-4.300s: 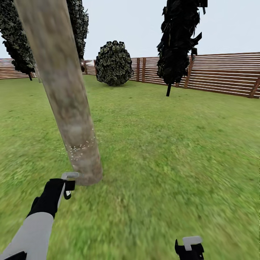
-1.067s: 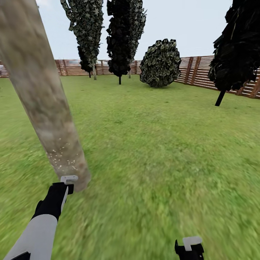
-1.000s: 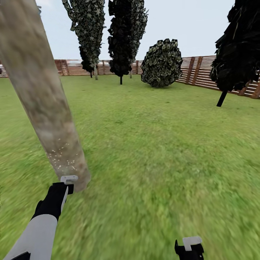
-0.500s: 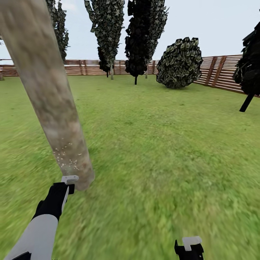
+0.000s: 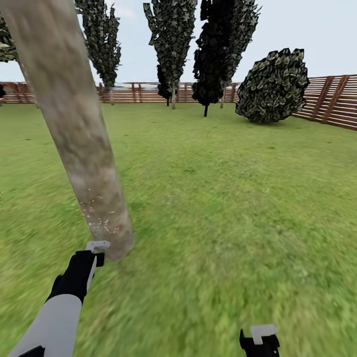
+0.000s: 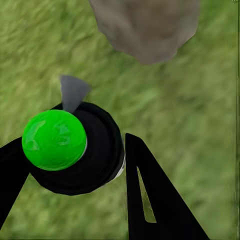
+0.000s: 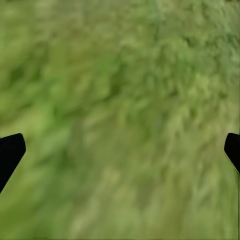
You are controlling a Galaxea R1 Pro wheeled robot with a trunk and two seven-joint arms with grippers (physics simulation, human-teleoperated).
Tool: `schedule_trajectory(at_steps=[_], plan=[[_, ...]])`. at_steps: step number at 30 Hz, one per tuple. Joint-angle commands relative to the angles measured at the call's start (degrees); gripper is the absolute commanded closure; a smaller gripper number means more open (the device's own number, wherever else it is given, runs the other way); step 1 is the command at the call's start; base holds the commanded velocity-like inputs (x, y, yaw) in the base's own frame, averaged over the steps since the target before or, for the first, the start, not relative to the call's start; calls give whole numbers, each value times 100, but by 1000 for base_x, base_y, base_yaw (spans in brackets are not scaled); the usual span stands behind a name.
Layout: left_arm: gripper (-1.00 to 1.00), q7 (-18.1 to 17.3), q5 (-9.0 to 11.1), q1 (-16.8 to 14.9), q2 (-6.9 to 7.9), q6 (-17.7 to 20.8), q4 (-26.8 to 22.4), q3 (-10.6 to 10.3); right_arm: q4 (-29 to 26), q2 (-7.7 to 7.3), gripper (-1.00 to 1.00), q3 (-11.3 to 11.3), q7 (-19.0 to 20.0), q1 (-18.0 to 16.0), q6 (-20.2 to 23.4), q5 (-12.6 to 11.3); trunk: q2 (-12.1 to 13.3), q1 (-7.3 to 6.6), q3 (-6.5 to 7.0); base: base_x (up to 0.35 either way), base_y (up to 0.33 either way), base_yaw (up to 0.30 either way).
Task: In the garden, pick up the pesticide atomizer on the floor and spray pesticide onto both trees until each tree trunk is fully covered.
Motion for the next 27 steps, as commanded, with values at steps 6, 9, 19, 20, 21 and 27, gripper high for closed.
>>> schedule_trajectory(at_steps=[6, 9, 19, 20, 21, 27], plan=[[100, 3, 10, -5, -14, 22, -8, 16, 6, -8, -100, -45, -16, -4, -17, 60, -2, 0, -5, 66, -293, 22], [100, 0, 7, -5, -33, 22, -14, 16, 6, -9, -100, -45, -16, -4, -17, 60, -2, 0, -5, 4, -301, 1], [100, 7, 21, -5, -48, 39, -41, 20, 4, -7, -100, -45, -25, -4, -17, 51, -2, 0, -5, 50, -256, 46], [100, 3, 24, -5, -61, 48, -72, 24, 3, -8, -100, -45, -25, -4, -17, 51, -2, 0, -5, 13, -26, 255], [100, -1, 25, -5, -63, 54, -95, 24, 2, -8, -100, -45, -25, -4, -17, 51, -2, 0, -5, 8, -17, 262], [100, -53, 36, -100, -41, 192, -167, 15, 5, -9, -100, -45, -25, -4, -17, 51, -2, 0, -5, 1, -3, 274]])
